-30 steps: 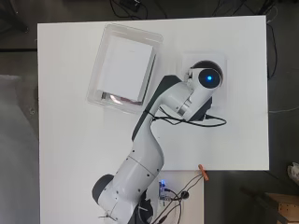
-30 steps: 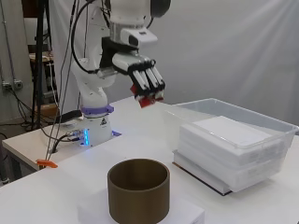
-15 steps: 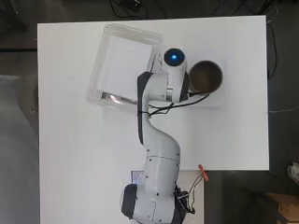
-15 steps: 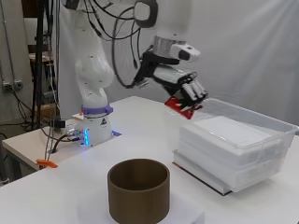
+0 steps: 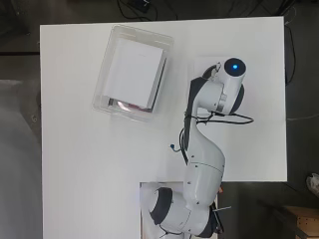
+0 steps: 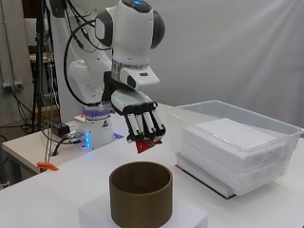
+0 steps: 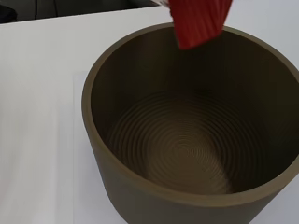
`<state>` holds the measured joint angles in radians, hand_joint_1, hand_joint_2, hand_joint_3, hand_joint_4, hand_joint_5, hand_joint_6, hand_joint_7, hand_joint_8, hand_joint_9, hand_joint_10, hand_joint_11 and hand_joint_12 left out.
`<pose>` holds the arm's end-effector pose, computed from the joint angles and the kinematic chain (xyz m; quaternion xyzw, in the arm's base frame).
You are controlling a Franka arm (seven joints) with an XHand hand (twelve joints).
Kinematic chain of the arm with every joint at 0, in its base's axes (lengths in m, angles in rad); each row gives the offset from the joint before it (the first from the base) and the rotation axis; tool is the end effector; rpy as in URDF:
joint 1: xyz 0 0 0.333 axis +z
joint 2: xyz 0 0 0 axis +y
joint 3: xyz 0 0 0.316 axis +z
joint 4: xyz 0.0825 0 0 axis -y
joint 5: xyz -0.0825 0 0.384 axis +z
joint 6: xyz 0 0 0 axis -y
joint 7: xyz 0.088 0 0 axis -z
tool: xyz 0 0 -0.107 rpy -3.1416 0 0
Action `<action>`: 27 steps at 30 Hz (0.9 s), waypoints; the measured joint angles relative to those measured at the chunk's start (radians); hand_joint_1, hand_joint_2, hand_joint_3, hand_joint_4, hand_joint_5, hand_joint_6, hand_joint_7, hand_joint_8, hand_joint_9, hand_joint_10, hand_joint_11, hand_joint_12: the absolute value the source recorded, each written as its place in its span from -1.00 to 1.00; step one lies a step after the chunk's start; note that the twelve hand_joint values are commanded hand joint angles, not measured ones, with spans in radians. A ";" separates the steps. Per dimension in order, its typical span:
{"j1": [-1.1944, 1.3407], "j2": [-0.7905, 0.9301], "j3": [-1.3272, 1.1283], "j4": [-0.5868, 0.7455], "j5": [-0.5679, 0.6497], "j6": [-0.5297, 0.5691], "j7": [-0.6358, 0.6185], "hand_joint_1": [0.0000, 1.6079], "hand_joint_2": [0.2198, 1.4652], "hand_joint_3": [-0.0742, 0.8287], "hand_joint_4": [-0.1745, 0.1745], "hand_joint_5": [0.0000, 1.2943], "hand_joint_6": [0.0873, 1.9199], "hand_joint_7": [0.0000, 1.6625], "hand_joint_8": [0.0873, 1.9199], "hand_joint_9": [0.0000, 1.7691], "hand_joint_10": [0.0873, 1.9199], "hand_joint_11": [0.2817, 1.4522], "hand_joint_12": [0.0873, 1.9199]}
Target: Teleoperate dual arm-hand system to remove items from a box
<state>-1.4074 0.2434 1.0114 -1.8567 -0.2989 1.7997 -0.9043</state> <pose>0.5098 -0.2710 0.4300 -0.9497 -0.2981 0.0933 0.0222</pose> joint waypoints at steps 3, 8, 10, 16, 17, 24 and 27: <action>0.008 0.005 -0.009 0.004 -0.001 0.006 0.002 0.04 0.74 -0.83 1.00 -0.01 0.56 -0.13 0.96 0.15 1.00 -0.30 0.70; 0.005 0.001 -0.006 0.006 0.004 0.000 -0.003 -0.67 0.28 -0.85 -0.05 -0.82 -0.80 -0.76 -0.65 -0.50 -0.57 -0.71 -0.65; -0.027 -0.031 0.027 0.019 0.049 -0.026 -0.035 -0.89 0.13 -0.86 -0.18 -0.96 -1.00 -0.94 -0.99 -0.67 -0.95 -0.77 -0.97; -0.558 -0.431 0.405 0.052 0.265 -0.086 -0.142 -0.85 0.04 -0.85 -0.08 -0.99 -1.00 -0.92 -1.00 -0.69 -1.00 -0.74 -1.00; -0.674 -0.493 0.458 0.051 0.286 -0.084 -0.160 -0.82 0.03 -0.85 -0.07 -0.98 -1.00 -0.90 -1.00 -0.68 -1.00 -0.73 -1.00; -1.084 -0.571 0.442 0.016 0.338 -0.054 -0.280 -0.81 0.01 -0.84 -0.10 -0.87 -1.00 -0.82 -1.00 -0.64 -1.00 -0.75 -1.00; -0.914 -0.610 0.360 -0.014 0.470 -0.052 -0.426 -0.83 0.00 -0.84 -0.09 -0.85 -1.00 -0.80 -1.00 -0.63 -1.00 -0.75 -1.00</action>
